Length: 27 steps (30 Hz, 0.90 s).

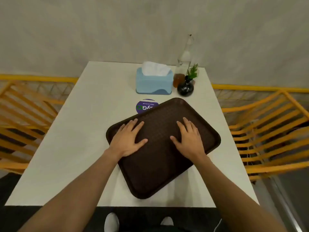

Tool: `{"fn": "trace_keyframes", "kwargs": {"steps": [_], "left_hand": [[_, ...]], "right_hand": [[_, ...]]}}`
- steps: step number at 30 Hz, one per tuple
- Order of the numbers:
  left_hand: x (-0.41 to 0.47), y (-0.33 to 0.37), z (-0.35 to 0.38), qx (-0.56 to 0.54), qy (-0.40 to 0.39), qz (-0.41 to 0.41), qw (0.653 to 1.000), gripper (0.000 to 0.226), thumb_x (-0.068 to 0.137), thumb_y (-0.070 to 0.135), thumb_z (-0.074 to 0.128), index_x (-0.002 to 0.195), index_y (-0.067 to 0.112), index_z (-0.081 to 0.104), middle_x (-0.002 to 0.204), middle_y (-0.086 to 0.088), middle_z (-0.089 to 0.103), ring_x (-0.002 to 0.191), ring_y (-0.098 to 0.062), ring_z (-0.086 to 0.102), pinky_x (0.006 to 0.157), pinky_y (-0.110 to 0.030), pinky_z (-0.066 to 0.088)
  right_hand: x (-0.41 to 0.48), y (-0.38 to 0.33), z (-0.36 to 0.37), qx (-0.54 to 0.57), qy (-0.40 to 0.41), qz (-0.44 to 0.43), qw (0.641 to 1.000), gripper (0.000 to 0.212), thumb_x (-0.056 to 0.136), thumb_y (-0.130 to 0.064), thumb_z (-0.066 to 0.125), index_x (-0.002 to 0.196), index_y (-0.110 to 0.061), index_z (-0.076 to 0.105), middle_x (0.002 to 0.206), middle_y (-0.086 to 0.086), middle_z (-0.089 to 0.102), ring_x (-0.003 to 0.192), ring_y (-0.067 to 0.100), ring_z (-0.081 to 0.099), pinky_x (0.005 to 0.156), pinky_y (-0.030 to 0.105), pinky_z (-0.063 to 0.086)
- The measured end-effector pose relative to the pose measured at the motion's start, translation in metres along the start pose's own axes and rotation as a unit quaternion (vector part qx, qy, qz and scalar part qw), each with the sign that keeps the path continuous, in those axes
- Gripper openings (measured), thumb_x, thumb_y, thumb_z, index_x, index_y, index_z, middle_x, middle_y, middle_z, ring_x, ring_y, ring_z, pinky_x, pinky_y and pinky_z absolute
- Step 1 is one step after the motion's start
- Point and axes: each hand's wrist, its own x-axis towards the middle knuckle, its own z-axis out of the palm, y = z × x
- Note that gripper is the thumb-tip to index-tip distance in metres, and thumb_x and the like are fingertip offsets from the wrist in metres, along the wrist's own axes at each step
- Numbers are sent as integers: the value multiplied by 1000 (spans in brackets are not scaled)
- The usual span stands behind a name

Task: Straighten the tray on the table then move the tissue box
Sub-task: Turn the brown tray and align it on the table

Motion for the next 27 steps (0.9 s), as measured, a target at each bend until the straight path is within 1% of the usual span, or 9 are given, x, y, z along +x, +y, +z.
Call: {"fn": "trace_keyframes", "kwargs": {"steps": [4, 9, 13, 17, 21, 22, 24, 25, 27], "left_hand": [[-7, 3, 14, 24, 2, 6, 1000, 81, 93, 73, 20, 160, 29, 24, 168, -4, 20, 155, -22, 14, 125, -40, 9], [-18, 7, 22, 20, 18, -10, 1000, 79, 94, 74, 18, 159, 31, 27, 168, -4, 22, 155, -21, 13, 125, -40, 7], [-38, 19, 27, 25, 23, -39, 999, 79, 95, 74, 16, 160, 31, 25, 168, -3, 21, 155, -20, 12, 124, -38, 6], [-65, 35, 31, 14, 42, -89, 995, 78, 95, 73, 15, 160, 31, 25, 168, -4, 20, 155, -20, 13, 124, -40, 9], [-93, 49, 33, 1, 41, -166, 985, 76, 95, 72, 24, 158, 31, 30, 167, -4, 25, 153, -23, 20, 122, -44, 18], [-97, 50, 30, 0, 41, -180, 983, 73, 95, 69, 30, 156, 30, 35, 164, -4, 31, 151, -25, 27, 120, -46, 25], [-102, 47, 20, 2, 68, -186, 980, 61, 96, 58, 43, 147, 26, 50, 150, -4, 50, 137, -27, 45, 109, -47, 39], [-101, 43, 14, 3, 93, -176, 980, 55, 96, 51, 48, 142, 23, 55, 140, -5, 57, 127, -28, 53, 102, -47, 45], [-97, 31, 4, 0, 143, -157, 977, 47, 95, 36, 56, 138, 18, 58, 123, -9, 62, 109, -31, 58, 87, -46, 50]], "right_hand": [[-22, 10, 6, -7, 32, 26, 999, 66, 96, -53, 53, 154, -26, 34, 167, 3, 19, 152, 28, 17, 120, 51, 19], [-46, 21, 21, -14, 4, 51, 999, 63, 98, -61, 41, 151, -26, 41, 163, 3, 28, 150, 30, 22, 118, 54, 23], [-53, 29, 25, -26, 14, 21, 999, 64, 98, -64, 33, 149, -27, 44, 161, 2, 34, 149, 28, 26, 117, 52, 23], [-53, 38, 26, -20, 33, -29, 999, 59, 98, -61, 38, 144, -27, 51, 157, 2, 41, 146, 28, 33, 116, 51, 26], [-43, 39, 21, 24, 70, -97, 992, 37, 101, -40, 53, 129, -20, 67, 147, 4, 53, 141, 28, 41, 123, 51, 11], [-41, 38, 19, 37, 100, -104, 989, 31, 100, -33, 57, 124, -17, 70, 144, 6, 55, 138, 29, 43, 122, 52, 14], [-40, 34, 15, 66, 168, -82, 980, 25, 99, -24, 60, 121, -15, 70, 139, 7, 55, 128, 30, 49, 113, 48, 35], [-43, 32, 12, 92, 191, -54, 976, 25, 100, -24, 59, 122, -16, 68, 136, 4, 53, 123, 26, 49, 103, 41, 44], [-54, 25, 10, 154, 203, 26, 967, 26, 101, -27, 56, 126, -23, 60, 132, -1, 46, 114, 18, 50, 89, 26, 46]]}}
